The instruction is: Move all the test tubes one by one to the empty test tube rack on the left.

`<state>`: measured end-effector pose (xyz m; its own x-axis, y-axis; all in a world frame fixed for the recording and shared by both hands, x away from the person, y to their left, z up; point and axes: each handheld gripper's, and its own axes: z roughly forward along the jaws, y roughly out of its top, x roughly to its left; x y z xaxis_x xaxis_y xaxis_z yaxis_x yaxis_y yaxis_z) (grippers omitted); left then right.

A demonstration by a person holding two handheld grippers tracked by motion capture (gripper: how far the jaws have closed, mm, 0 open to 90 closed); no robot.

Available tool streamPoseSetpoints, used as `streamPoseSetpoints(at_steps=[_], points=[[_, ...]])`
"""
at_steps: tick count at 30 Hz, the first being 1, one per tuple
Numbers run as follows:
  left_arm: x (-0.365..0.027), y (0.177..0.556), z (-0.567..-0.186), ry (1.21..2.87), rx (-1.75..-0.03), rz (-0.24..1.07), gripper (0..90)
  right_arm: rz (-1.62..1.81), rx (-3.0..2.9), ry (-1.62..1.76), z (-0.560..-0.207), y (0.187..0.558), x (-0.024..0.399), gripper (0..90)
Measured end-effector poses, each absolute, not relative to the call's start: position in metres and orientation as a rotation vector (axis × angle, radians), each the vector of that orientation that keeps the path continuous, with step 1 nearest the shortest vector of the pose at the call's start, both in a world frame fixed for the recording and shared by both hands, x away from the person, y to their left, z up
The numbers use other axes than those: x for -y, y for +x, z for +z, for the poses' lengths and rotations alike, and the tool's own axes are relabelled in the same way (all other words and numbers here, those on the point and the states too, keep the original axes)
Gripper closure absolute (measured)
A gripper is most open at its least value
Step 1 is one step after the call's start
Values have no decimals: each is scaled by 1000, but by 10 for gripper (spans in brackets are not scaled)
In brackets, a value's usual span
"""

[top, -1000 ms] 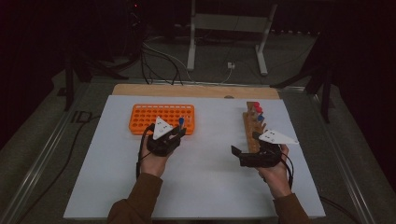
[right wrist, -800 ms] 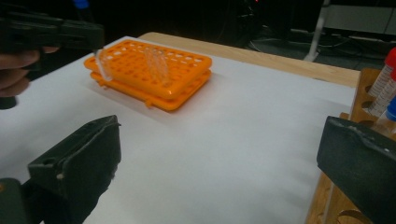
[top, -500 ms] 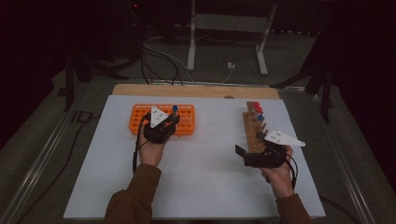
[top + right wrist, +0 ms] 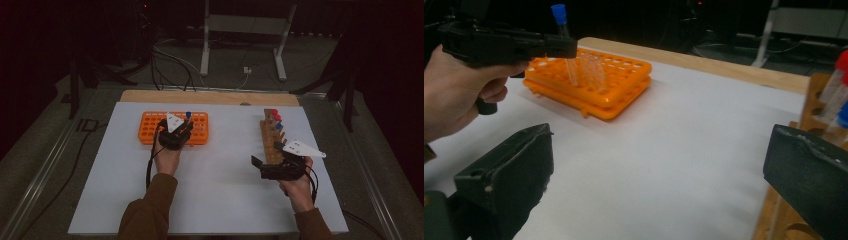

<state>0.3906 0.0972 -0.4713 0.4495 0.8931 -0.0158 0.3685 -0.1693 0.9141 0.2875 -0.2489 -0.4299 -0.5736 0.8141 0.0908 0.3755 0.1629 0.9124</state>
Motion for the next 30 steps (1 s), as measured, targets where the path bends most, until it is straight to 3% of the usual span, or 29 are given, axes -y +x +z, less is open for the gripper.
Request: streamPoseSetpoints(at_steps=[22,30], points=[[-91,399,-496,1894,-1157,646,779,1387,-2037,1110,-432,287,246,2],[-93,398,-496,1880,-1170,621,753,1397,-2042,1107,-433,287,246,2]])
